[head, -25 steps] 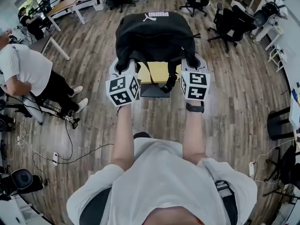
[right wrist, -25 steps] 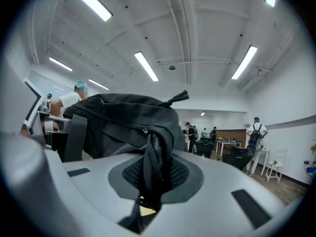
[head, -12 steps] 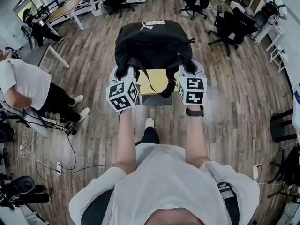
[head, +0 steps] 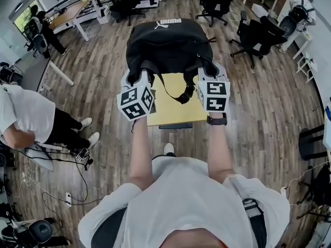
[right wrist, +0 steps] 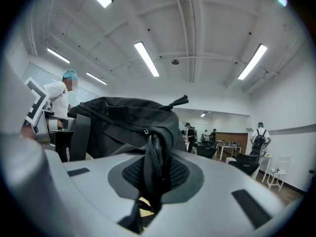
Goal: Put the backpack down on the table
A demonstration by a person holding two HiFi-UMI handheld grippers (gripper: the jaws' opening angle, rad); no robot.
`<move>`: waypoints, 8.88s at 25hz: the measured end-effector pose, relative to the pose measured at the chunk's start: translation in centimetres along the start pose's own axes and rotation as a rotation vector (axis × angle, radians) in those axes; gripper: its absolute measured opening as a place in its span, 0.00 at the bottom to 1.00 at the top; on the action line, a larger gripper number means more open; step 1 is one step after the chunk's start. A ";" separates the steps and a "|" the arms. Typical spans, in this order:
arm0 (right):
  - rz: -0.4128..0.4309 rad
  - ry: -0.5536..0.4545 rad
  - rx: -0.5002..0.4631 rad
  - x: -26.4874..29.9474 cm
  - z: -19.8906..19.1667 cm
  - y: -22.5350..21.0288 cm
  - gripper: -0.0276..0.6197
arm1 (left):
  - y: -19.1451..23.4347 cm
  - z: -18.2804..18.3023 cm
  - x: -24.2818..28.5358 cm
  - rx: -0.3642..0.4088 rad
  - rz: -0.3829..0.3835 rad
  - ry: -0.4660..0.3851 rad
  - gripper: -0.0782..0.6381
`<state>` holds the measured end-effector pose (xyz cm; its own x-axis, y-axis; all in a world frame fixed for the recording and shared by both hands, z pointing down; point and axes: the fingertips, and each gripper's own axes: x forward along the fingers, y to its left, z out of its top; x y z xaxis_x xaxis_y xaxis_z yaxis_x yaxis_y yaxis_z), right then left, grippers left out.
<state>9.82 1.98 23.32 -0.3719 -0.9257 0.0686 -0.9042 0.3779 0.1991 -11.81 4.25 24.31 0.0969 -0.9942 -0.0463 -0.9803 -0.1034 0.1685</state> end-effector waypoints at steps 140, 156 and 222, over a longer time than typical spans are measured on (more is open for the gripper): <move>0.060 0.708 0.170 40.8 -42.8 -3.1 0.13 | 14.4 -44.1 38.9 -0.006 0.103 0.669 0.26; 0.111 0.780 0.128 40.6 -46.2 -2.5 0.21 | 16.7 -46.8 38.6 0.074 0.119 0.704 0.32; -0.034 0.282 0.200 26.4 -21.0 -1.0 0.30 | 8.0 -22.7 25.7 0.114 -0.085 0.350 0.45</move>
<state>5.37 -23.08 45.46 -0.2936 -0.8942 0.3381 -0.9487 0.3160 0.0120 -13.20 -22.81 46.86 0.2122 -0.9341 0.2873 -0.9772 -0.2015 0.0664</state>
